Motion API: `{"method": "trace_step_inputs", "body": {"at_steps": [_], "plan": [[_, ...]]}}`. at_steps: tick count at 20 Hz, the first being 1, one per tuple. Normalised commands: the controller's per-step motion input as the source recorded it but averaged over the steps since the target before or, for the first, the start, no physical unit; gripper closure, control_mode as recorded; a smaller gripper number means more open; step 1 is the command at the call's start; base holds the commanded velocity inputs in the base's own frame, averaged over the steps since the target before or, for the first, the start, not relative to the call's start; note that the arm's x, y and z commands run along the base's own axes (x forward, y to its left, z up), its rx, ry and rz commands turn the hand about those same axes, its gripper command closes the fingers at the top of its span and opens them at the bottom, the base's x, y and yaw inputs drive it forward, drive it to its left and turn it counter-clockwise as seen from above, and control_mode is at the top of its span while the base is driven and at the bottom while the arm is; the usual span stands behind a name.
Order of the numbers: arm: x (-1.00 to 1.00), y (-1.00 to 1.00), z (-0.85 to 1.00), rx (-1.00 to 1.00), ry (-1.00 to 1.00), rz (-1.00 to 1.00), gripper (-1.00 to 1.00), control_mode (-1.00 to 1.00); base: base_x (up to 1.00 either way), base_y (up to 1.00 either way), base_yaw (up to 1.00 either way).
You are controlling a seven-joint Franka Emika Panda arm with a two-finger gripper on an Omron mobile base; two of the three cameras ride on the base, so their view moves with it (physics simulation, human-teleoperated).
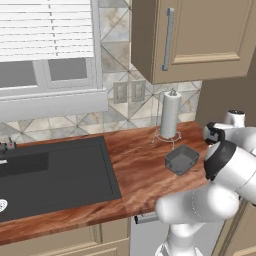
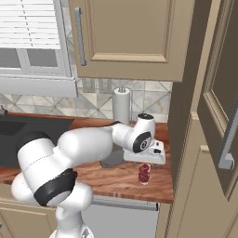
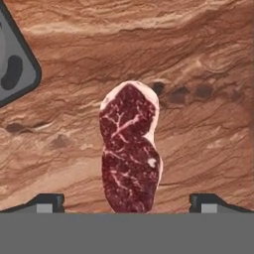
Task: Retrieve the tupperware from the cabinet, then place the raw meat into the tupperware to avoid contamination.
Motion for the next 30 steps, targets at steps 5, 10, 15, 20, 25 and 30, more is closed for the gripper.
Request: {"method": "trace_step_inputs", "body": {"at_steps": [5,10,15,20,25,30], "plan": [[0.14,0.19,-0.28,0.00,0.00,0.00,-1.00,-1.00,0.00,0.00,0.00],[0.20,0.00,-0.29,0.00,0.00,0.00,-1.00,-1.00,0.00,0.00,0.00],[0.14,-0.11,-0.25,0.00,0.00,0.01,-1.00,-1.00,0.00,0.00,0.00],[0.12,-0.12,-0.21,0.00,0.00,0.01,-1.00,-1.00,0.00,0.00,0.00],[0.12,-0.17,-0.19,0.00,0.00,0.03,-1.00,-1.00,0.00,0.00,0.00],[0.11,-0.18,-0.17,0.00,0.00,0.05,-1.00,-1.00,0.00,0.00,0.00]]}}
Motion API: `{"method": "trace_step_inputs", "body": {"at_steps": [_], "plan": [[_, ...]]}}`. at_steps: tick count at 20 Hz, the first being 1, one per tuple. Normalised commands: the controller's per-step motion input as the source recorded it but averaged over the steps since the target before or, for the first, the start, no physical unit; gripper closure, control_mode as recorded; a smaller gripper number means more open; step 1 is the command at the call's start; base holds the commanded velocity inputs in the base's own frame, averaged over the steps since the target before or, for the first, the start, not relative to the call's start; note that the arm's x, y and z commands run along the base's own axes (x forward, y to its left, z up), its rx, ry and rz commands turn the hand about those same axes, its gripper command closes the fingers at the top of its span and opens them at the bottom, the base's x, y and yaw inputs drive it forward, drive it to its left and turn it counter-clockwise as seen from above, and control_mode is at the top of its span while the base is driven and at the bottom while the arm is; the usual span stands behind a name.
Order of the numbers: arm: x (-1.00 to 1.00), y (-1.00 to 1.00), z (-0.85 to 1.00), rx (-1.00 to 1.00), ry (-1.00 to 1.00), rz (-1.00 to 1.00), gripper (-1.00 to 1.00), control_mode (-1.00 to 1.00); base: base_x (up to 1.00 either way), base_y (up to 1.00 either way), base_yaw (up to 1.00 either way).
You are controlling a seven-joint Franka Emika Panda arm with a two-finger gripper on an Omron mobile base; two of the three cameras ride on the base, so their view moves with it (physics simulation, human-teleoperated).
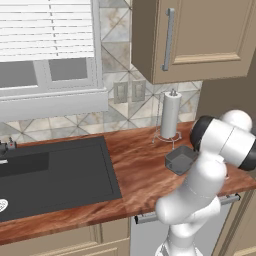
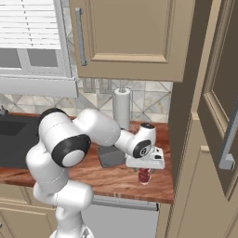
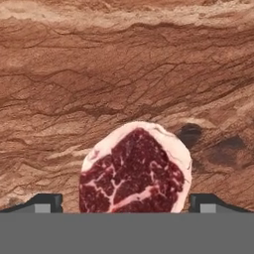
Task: Retrieve the tupperware from the cabinet, then place the raw meat into the tupperware to avoid contamination.
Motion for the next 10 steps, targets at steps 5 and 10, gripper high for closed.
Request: {"method": "trace_step_inputs", "body": {"at_steps": [5,10], "plan": [[0.13,-0.20,-0.17,0.00,0.00,0.06,-1.00,-1.00,0.00,0.00,0.00],[0.02,-0.05,-0.17,0.01,0.00,0.04,1.00,-1.00,0.00,0.00,0.00]]}}
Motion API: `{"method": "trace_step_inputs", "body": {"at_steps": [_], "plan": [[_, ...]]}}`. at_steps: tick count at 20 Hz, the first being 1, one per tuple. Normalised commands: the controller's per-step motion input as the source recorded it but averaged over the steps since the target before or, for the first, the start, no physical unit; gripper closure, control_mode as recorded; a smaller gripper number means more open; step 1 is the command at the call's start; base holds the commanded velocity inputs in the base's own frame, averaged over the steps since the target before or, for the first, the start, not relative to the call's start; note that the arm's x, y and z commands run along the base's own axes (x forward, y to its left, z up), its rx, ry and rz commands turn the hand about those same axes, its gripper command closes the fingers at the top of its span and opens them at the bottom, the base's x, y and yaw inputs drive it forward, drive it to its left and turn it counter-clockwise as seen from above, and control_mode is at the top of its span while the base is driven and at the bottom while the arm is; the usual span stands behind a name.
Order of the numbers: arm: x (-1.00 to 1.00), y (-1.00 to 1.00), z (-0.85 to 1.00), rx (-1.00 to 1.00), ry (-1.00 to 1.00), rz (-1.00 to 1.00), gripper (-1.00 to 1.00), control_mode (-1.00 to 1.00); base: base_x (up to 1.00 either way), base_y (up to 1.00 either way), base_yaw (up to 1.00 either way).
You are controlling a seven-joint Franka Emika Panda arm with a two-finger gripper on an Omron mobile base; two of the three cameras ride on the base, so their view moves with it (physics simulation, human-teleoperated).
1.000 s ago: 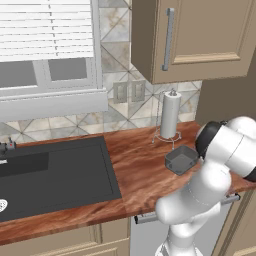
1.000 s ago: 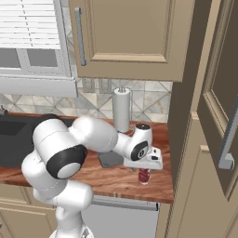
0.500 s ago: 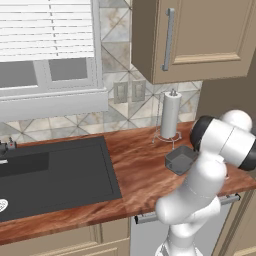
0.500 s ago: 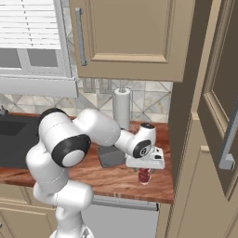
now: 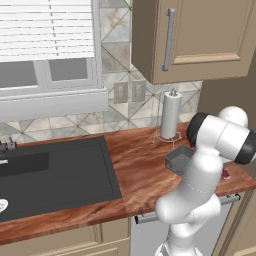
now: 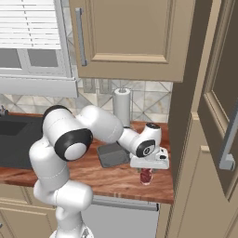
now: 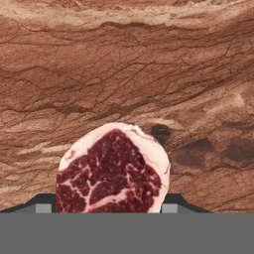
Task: Retrieve the tupperware from the cabinet, then place the raw meat into the tupperware to avoid contamination.
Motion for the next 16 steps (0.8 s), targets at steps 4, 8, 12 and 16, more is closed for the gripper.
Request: {"method": "trace_step_inputs", "body": {"at_steps": [4,8,12,16], "plan": [[0.00,0.00,-0.14,0.02,0.02,0.00,1.00,-1.00,0.00,0.00,0.00],[0.00,0.00,-0.08,0.00,0.01,0.00,1.00,-1.00,0.00,0.00,0.00],[-0.01,0.00,0.00,0.00,0.01,0.00,1.00,-1.00,0.00,0.00,0.00],[-0.03,0.00,0.03,0.00,0.06,0.00,1.00,-1.00,0.00,0.00,0.00]]}}
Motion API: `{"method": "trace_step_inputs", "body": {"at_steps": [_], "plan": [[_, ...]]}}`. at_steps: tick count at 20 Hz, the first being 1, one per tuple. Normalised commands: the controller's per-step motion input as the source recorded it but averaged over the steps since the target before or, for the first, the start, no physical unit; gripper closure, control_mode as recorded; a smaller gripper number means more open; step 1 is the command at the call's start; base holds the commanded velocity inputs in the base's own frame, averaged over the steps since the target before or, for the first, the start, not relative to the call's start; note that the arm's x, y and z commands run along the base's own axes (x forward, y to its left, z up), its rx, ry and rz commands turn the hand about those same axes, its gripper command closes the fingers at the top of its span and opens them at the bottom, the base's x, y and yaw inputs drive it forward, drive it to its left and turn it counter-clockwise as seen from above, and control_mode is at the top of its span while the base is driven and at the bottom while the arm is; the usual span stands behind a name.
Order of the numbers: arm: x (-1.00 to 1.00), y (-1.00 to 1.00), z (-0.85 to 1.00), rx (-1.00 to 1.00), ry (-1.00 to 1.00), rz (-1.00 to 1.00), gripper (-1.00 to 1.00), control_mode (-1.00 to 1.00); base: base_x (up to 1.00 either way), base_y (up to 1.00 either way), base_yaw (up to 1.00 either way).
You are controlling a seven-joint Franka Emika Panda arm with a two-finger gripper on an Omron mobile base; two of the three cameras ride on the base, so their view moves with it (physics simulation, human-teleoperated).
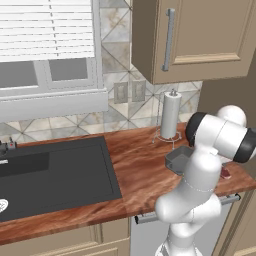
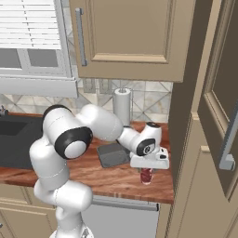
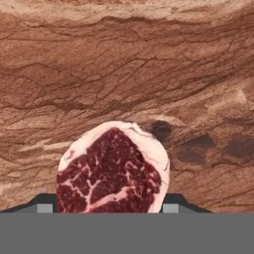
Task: Retrieve the tupperware from the cabinet, then place the raw meat into the tupperware to avoid contamination.
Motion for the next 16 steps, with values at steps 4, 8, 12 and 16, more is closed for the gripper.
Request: {"method": "trace_step_inputs", "body": {"at_steps": [4,8,12,16], "plan": [[-0.13,0.00,0.20,0.00,0.06,-0.02,1.00,-1.00,0.00,0.00,0.00],[-0.17,0.01,0.40,0.00,0.05,-0.03,1.00,-1.00,0.00,0.00,0.00],[-0.18,0.01,0.51,0.00,0.03,-0.02,1.00,-1.00,0.00,0.00,0.00],[-0.20,0.07,0.47,0.00,0.00,-0.02,1.00,-1.00,0.00,0.00,0.00]]}}
